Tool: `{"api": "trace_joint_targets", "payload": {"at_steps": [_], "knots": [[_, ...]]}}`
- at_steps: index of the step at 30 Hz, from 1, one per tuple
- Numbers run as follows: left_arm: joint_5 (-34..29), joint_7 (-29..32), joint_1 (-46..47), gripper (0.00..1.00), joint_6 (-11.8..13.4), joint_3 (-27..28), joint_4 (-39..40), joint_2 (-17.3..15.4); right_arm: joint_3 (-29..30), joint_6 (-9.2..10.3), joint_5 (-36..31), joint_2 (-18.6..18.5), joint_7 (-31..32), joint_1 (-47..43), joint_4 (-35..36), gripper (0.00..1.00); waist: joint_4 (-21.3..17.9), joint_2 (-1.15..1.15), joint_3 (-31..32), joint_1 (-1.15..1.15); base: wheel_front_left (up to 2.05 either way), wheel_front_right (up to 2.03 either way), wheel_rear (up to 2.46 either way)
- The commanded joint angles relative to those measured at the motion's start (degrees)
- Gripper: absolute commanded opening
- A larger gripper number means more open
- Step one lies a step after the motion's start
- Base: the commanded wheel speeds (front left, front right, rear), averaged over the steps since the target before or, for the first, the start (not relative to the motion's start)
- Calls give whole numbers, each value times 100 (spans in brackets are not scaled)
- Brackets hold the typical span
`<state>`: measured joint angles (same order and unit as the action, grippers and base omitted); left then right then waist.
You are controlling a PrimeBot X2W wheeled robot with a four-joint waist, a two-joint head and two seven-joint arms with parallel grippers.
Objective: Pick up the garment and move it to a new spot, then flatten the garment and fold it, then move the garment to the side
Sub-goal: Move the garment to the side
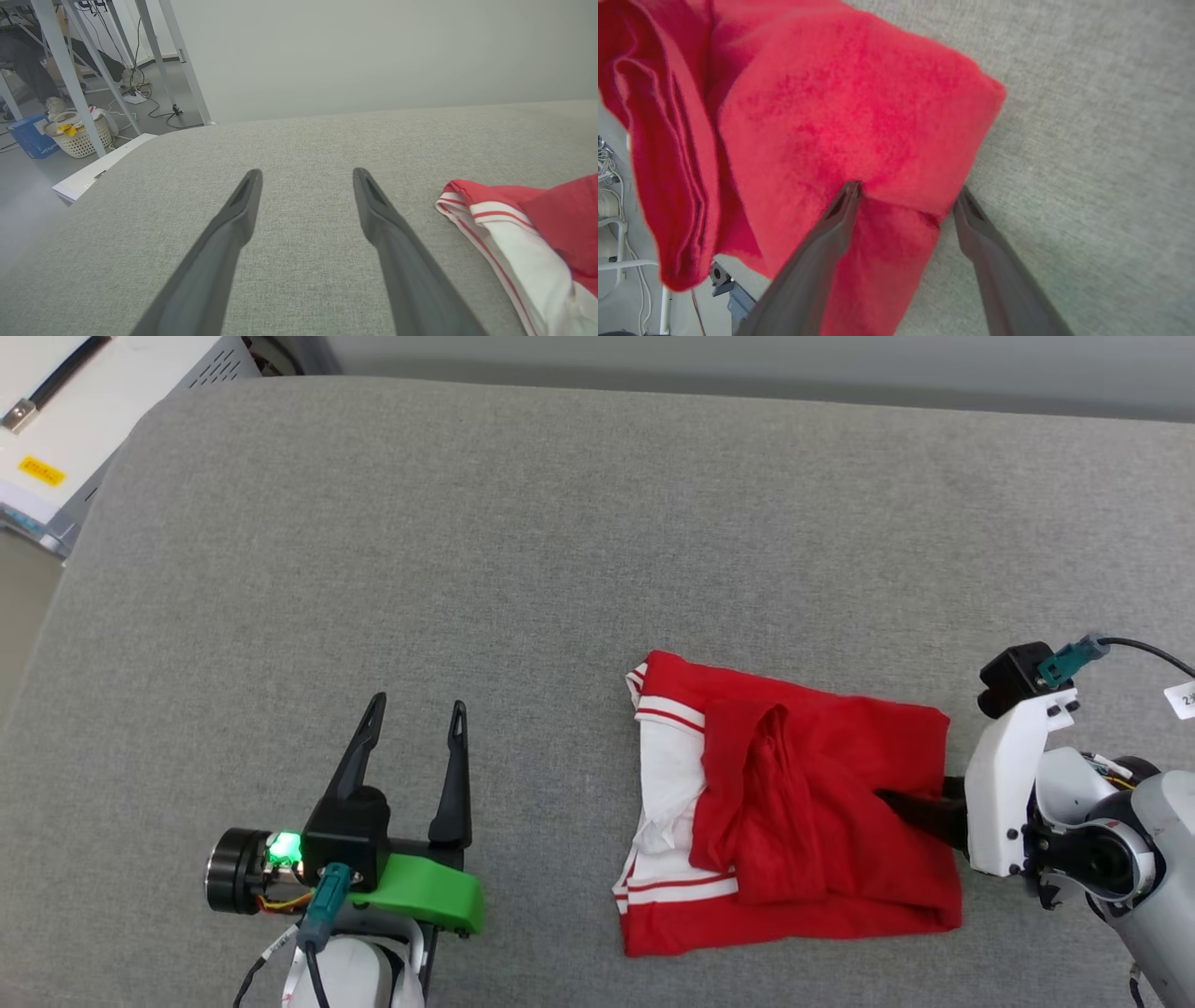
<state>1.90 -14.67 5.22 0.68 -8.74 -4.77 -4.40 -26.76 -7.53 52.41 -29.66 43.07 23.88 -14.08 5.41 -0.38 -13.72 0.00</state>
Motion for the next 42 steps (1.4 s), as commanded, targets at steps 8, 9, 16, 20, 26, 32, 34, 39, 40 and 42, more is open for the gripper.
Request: {"api": "trace_joint_targets", "payload": {"at_steps": [8, 9, 16, 20, 26, 32, 34, 39, 40, 42], "knots": [[-12, -33, 217, 100, 22, -47, -34, 66, -612, 4, 45, 112, -84, -96, -302, 100, 308, 38, -370, 0, 0, 0, 0], [-11, -33, 222, 100, 26, -51, -38, 69, -646, 4, 76, 94, -117, -111, -292, 70, 313, 38, -370, 0, 0, 0, 0], [9, -33, 181, 100, 36, -61, -107, 88, -926, 4, 203, -120, -558, 28, 185, 0, 264, 38, -216, 0, 0, 0, 0], [7, -33, 92, 100, 32, -34, -151, 89, -1038, 4, 150, -239, -908, 249, 563, 0, 146, 38, 12, 0, 0, 0, 0], [14, -33, -104, 100, 28, 42, -147, 60, -1269, 4, -110, -583, -1183, 569, 1138, 0, -189, 38, 326, 0, 0, 0, 0], [7, -33, -262, 100, 35, 138, -92, 10, -1380, 4, -190, -1050, -1092, 853, 1594, 0, -773, 38, 433, 0, 0, 0, 0], [-1, -33, -267, 100, 35, 158, -60, -1, -1350, 4, -192, -1204, -1047, 930, 1645, 0, -975, 38, 400, 0, 0, 0, 0], [-49, -33, -203, 100, 24, 169, 51, -39, -1190, 4, -165, -1536, -946, 1071, 1615, 0, -1446, 38, 176, 0, 0, 0, 0], [-61, -33, -181, 100, 21, 170, 64, -53, -1155, 4, -163, -1588, -932, 1092, 1588, 0, -1510, 38, 133, 0, 0, 0, 0], [-79, -33, -128, 100, 21, 193, 101, -95, -1080, 4, -224, -1726, -904, 1155, 1530, 0, -1661, 38, -10, 0, 0, 0, 0]]}}
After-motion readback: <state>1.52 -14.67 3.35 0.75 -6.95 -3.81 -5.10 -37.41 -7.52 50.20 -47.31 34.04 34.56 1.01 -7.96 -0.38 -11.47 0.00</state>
